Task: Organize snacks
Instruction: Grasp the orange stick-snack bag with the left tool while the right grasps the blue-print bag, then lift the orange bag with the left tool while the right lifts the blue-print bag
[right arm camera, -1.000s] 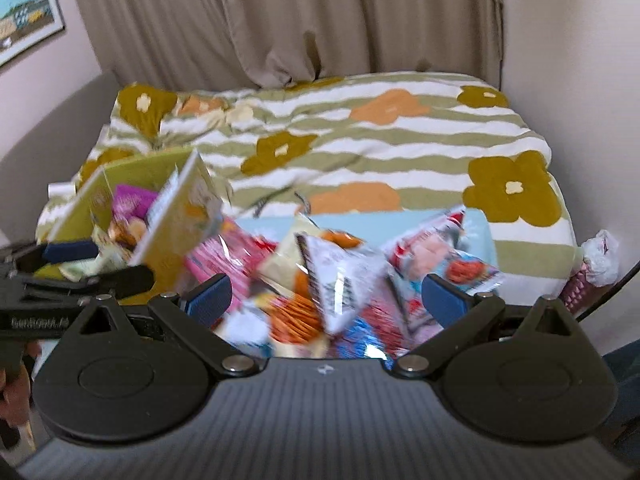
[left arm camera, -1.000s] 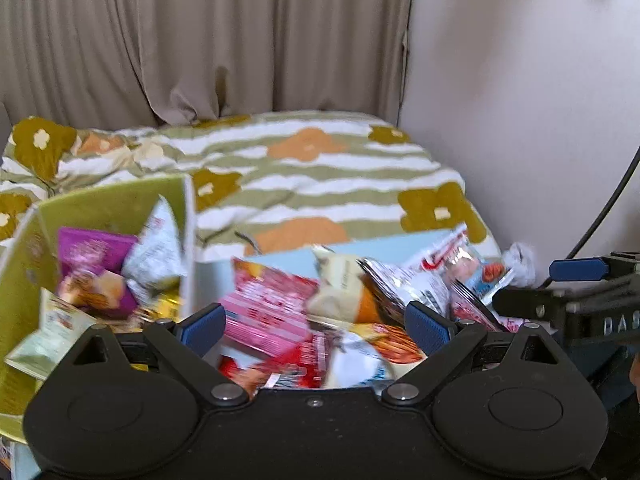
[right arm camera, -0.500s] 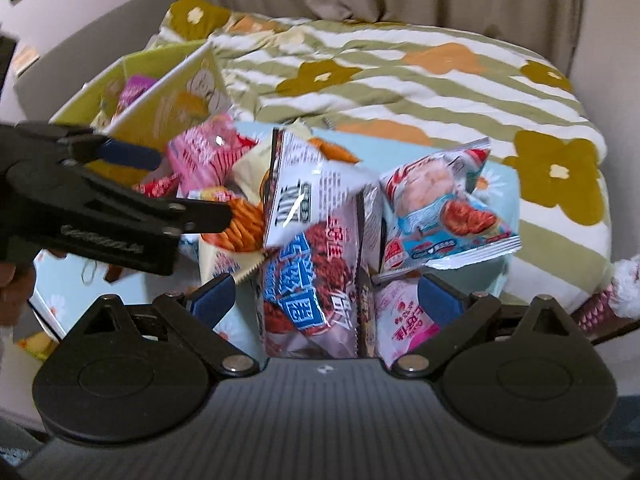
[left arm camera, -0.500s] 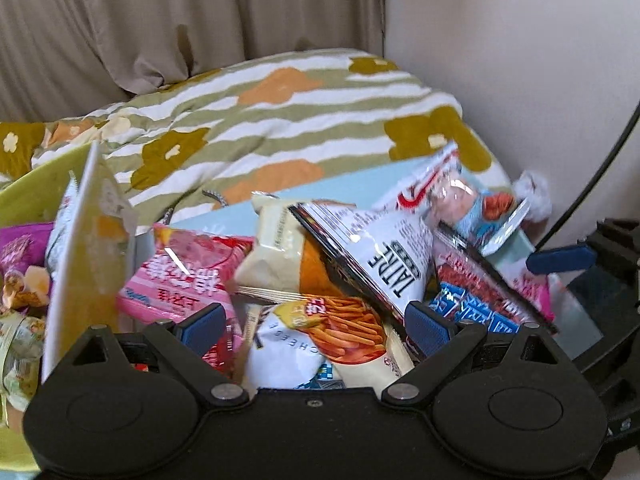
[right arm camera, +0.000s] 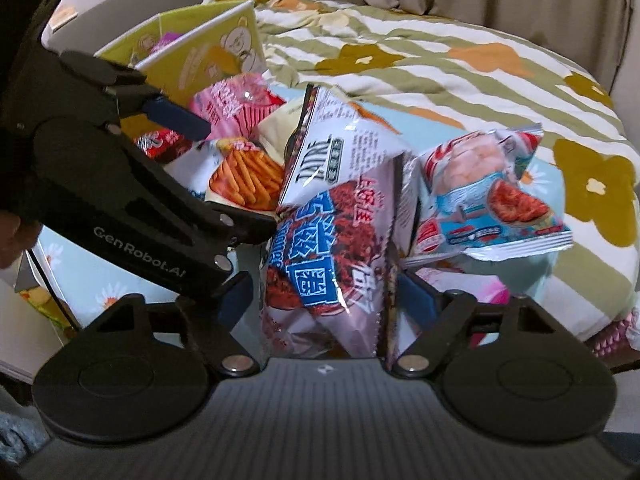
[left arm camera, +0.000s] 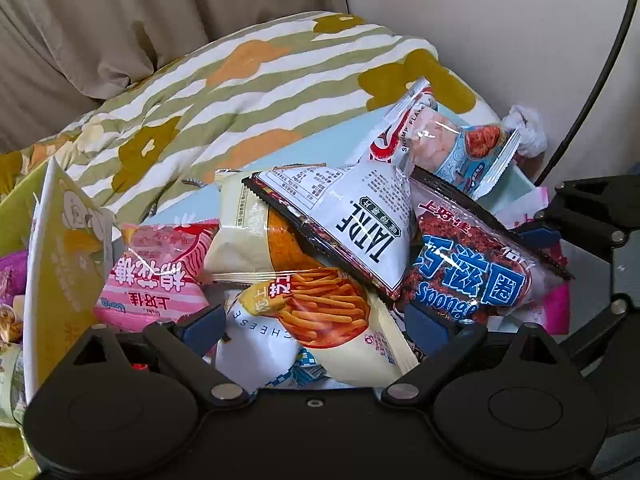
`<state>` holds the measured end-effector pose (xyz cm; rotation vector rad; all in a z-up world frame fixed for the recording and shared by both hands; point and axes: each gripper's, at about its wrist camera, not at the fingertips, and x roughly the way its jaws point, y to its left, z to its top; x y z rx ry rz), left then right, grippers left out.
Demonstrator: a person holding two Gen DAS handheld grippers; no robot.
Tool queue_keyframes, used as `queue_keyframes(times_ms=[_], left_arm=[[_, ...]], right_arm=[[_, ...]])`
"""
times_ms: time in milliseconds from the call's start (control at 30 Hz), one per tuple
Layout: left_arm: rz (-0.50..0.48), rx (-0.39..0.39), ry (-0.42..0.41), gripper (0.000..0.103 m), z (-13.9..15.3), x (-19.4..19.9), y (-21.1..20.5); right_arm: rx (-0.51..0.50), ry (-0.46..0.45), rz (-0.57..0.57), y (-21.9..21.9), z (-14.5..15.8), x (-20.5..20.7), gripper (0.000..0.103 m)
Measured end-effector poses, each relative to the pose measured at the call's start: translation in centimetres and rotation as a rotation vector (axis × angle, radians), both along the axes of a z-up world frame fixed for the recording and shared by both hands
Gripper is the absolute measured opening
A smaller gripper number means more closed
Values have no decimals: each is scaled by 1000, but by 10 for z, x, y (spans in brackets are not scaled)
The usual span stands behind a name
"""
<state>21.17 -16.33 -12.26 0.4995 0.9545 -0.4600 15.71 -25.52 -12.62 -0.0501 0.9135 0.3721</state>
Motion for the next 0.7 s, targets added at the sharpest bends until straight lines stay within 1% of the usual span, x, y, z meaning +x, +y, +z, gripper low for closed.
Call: queue_keyframes(times_ms=[133,300,433,600,700], left_arm=[[-16,28,-9,98,-2,-2,-1],[-31,46,1,98,-4,-1,-1],[-55,71,-1,99,-7,-4,-3],[-78,96,0,99,-15,-5,-5],[-104,124,-16,99,-22,-9,-7]], right_arm=[[-29,-11,17,5,-9,3,91],[-28,-21,31,5,-9,1,79],[-13,-14,20,0,-7,-1,76],[-24,-14,11,0,-6,-6,76],[-27,-12,4,-2,-5,-10,76]])
